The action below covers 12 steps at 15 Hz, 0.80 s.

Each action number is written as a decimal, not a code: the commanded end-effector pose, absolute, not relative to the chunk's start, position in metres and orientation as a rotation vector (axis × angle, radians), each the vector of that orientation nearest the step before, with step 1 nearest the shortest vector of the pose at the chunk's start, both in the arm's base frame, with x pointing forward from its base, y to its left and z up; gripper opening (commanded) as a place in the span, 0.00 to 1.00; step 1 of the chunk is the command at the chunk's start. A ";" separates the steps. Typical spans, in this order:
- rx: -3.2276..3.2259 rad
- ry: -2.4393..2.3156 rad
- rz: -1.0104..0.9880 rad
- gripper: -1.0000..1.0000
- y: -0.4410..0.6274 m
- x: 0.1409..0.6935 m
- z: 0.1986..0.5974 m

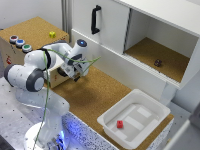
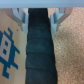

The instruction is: Open the drawer

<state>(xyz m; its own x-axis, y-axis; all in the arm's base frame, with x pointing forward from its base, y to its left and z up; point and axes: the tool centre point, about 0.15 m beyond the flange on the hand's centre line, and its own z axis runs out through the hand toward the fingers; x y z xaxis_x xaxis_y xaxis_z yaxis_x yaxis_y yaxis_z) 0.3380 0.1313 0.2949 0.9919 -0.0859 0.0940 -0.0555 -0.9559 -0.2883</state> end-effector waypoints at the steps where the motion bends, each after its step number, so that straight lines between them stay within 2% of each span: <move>1: -2.922 0.083 -0.263 1.00 0.127 0.323 0.335; 12: -3.053 -0.164 -0.575 1.00 0.189 0.326 0.445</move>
<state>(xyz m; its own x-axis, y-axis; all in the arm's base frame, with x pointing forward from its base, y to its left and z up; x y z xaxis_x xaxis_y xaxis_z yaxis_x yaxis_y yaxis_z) 0.3328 0.1447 0.3951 0.9505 0.0215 0.3099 0.0845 -0.9779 -0.1914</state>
